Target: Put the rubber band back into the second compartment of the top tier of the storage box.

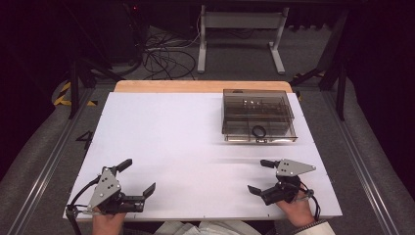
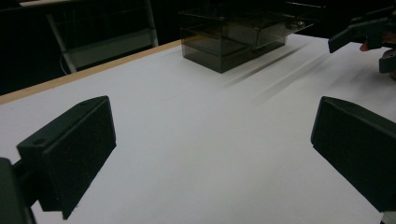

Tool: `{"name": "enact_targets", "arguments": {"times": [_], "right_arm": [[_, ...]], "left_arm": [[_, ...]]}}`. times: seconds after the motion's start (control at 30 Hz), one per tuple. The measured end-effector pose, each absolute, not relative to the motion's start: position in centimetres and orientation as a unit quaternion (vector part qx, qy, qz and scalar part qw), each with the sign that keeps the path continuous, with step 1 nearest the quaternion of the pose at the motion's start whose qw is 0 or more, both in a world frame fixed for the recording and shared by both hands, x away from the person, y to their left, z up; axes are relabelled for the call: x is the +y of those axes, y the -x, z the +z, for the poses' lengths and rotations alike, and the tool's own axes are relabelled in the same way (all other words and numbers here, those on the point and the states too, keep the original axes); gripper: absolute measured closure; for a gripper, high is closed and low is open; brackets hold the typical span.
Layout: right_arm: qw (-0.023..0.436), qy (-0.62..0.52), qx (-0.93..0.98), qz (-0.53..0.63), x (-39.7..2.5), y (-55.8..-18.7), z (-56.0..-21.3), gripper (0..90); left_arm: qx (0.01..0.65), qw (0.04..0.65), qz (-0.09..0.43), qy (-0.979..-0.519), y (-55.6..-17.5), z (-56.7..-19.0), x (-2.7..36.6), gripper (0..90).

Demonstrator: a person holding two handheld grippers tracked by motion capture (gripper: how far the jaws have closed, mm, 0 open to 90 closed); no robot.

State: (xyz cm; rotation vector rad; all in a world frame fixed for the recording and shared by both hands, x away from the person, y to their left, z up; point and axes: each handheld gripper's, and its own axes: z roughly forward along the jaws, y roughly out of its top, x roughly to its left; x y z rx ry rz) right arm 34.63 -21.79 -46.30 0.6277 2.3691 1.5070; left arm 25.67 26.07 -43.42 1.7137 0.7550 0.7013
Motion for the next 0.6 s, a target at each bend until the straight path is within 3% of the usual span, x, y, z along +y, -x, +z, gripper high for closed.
{"name": "enact_targets", "arguments": {"times": [0.6], "right_arm": [[0.155, -0.21, 0.824, 0.502, -21.8, -34.35, -45.69, 0.0]], "left_arm": [[0.325, 0.542, 0.297, -0.716, -25.5, -43.74, 26.17, 0.9]]}}
